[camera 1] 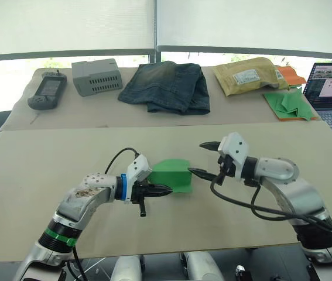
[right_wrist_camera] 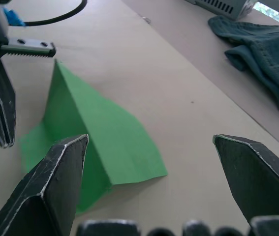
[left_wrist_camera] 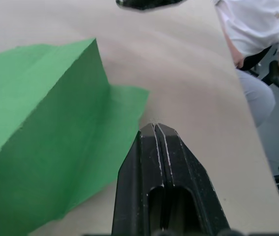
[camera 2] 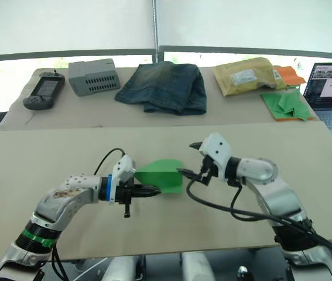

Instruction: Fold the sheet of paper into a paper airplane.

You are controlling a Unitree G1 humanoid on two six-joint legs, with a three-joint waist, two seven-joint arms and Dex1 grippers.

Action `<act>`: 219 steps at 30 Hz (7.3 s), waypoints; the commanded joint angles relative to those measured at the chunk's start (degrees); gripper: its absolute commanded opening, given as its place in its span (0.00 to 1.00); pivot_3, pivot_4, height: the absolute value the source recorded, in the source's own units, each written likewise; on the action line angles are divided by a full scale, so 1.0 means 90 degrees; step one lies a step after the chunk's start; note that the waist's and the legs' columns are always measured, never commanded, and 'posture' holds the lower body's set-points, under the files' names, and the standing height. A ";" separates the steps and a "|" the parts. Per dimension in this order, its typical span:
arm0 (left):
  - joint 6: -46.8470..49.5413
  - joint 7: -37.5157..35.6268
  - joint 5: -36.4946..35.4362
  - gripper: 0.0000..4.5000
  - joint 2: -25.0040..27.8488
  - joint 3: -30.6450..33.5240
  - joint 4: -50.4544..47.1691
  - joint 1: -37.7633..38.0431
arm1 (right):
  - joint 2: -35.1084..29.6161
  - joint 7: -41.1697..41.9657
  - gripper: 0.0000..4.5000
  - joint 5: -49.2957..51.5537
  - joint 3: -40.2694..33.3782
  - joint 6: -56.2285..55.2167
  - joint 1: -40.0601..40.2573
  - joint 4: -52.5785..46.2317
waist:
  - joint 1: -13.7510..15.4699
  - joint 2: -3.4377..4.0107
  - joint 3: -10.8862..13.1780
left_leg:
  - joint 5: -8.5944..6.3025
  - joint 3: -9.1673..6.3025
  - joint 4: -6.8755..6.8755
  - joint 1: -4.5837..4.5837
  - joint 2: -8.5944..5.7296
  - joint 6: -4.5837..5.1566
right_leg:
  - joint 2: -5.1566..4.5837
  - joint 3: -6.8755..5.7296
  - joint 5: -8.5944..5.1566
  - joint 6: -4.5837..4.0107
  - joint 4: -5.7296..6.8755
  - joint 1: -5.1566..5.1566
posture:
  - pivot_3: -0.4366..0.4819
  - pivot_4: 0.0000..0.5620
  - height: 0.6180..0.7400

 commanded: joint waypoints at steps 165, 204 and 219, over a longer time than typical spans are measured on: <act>-0.0386 0.0005 0.0461 0.00 0.0561 -0.0013 -0.0061 0.0533 | 0.0197 0.1330 0.00 -0.1612 0.0705 -0.3262 0.1704 0.0327 | -0.0005 -0.0041 -0.0039 | -0.0001 -0.0011 0.0001 0.0010 -0.0002 -0.0001 | -0.0002 -0.0008 -0.0006 0.0007 0.0001 0.0011 | 0.48 0.27 0.91; -0.1165 0.0171 0.1171 0.00 -0.0106 -0.0449 0.0866 0.0041 | -0.0147 0.0997 0.58 -0.1947 0.0429 -0.4166 0.1599 0.0480 | 0.0019 -0.0054 -0.0065 | -0.0004 -0.0024 0.0001 0.0090 -0.0010 0.0002 | -0.0002 -0.0006 -0.0021 0.0005 -0.0010 0.0110 | 0.48 0.27 0.91; -0.1041 0.0183 0.1069 0.00 -0.0069 -0.0377 0.0650 0.0229 | 0.0870 0.0344 0.01 -0.0968 0.0670 -0.0624 0.1342 -0.0189 | 0.0002 -0.0054 -0.0066 | -0.0006 -0.0041 0.0001 0.0077 -0.0010 0.0004 | -0.0001 -0.0016 -0.0025 0.0003 -0.0008 0.0105 | 0.48 0.27 0.91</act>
